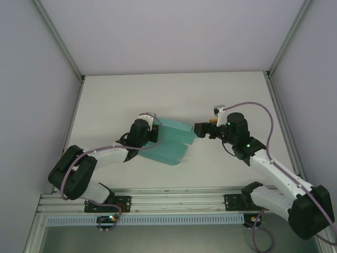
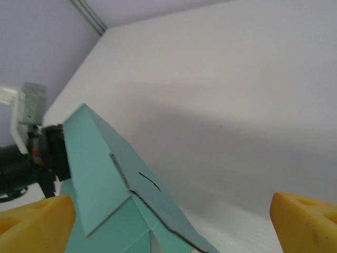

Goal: Assemble paper box

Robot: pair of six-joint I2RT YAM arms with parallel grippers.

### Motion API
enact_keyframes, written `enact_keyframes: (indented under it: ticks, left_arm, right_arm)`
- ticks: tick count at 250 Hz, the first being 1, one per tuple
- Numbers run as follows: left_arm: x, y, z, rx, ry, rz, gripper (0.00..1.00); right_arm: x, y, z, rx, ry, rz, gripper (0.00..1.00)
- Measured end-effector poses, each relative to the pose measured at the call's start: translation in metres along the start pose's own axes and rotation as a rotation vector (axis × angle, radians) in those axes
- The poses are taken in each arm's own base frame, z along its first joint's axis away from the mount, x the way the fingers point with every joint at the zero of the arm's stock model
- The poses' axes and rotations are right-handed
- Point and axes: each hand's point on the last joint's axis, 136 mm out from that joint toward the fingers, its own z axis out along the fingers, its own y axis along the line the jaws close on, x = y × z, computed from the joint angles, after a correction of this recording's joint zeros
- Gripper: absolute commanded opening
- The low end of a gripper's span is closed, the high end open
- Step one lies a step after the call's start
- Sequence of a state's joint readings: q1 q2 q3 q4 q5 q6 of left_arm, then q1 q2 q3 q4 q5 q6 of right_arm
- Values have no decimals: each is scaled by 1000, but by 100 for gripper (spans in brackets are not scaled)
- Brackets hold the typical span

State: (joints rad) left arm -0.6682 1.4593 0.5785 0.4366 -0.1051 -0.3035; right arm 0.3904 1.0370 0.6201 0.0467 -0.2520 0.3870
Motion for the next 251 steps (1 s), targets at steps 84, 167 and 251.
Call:
enact_keyframes:
  ticks: [84,167,251]
  left_arm:
    - [1,-9,-1,37,7,-25,0]
    - [-7,-8,-5,-36,-45,-14,0]
    - [-18,-9,-8,-63,-79,-39,0]
  right_arm:
    - [58,-17,54,60,205,-9,100]
    - [32,-11,86,134,37,17,100]
    - [23,-4,36,169,-28,29,100]
